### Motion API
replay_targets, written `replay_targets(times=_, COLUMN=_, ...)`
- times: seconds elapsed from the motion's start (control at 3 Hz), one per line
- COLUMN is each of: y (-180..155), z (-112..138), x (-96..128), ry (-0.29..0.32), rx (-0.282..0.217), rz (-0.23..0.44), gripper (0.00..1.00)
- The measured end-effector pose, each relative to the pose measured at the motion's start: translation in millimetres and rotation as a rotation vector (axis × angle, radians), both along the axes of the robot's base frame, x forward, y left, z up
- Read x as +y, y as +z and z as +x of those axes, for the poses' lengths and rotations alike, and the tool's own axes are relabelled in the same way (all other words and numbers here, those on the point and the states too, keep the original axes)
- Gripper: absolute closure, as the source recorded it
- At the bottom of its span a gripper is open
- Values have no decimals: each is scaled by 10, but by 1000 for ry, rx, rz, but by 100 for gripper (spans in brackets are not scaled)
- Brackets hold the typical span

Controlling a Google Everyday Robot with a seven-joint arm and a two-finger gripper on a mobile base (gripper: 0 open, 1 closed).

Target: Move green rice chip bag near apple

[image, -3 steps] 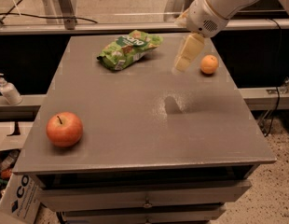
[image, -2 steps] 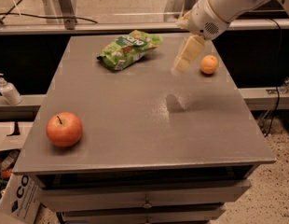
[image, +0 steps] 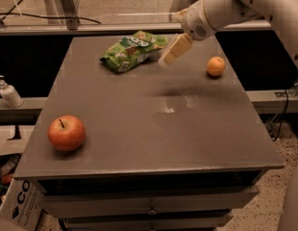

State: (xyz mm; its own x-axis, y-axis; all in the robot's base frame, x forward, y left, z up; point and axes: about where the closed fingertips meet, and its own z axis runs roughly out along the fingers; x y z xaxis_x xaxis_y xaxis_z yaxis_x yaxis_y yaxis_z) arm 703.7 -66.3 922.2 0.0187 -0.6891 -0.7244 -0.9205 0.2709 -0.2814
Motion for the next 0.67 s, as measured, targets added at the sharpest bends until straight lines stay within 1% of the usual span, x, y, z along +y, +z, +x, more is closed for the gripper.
replay_targets(times=0.33, y=5, z=390, x=199, ry=0, rx=-29, rz=48, gripper=0)
replay_targets(times=0.67, y=-57, z=636, x=461, ry=22, rx=-23, rz=62, gripper=0)
